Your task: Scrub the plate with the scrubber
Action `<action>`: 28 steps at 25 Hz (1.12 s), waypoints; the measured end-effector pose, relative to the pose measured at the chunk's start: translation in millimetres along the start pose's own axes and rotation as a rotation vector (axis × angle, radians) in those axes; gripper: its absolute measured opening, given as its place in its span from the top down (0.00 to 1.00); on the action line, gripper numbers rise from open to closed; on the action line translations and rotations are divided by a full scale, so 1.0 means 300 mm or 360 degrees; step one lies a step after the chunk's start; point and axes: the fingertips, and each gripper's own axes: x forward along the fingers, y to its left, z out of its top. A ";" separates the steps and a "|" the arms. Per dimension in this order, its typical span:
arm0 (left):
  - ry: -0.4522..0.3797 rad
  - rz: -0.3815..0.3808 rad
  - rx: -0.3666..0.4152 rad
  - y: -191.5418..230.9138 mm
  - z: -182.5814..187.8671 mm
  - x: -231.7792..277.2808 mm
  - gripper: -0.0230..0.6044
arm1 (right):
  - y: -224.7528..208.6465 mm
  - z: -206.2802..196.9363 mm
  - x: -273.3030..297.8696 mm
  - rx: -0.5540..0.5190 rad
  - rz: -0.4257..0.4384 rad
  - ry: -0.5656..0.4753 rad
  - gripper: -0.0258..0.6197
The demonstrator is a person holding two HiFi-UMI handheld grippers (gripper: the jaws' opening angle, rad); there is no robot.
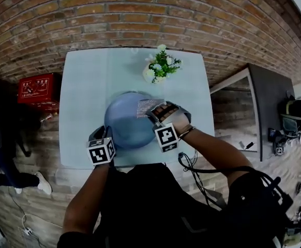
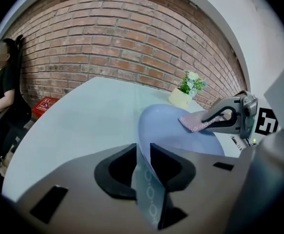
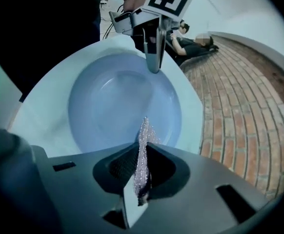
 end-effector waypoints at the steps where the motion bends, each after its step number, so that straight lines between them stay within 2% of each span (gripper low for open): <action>1: -0.0003 0.0014 -0.0006 -0.004 -0.007 -0.005 0.82 | 0.027 -0.007 0.009 0.0024 0.0079 0.0015 0.87; 5: -0.0020 0.0057 -0.0026 -0.020 -0.029 -0.019 0.82 | 0.088 -0.028 0.019 0.0138 0.0293 0.0068 0.87; 14: -0.0055 0.0034 -0.0116 -0.035 -0.048 -0.048 0.82 | 0.187 -0.015 -0.024 0.0271 0.0838 0.0157 0.86; 20: -0.0042 -0.0003 -0.0120 -0.032 -0.057 -0.044 0.81 | 0.230 0.025 -0.065 0.0352 0.1089 0.0134 0.86; 28: 0.0047 -0.0158 -0.0102 -0.052 -0.075 -0.065 0.79 | 0.264 0.077 -0.111 0.0525 0.1287 0.0135 0.86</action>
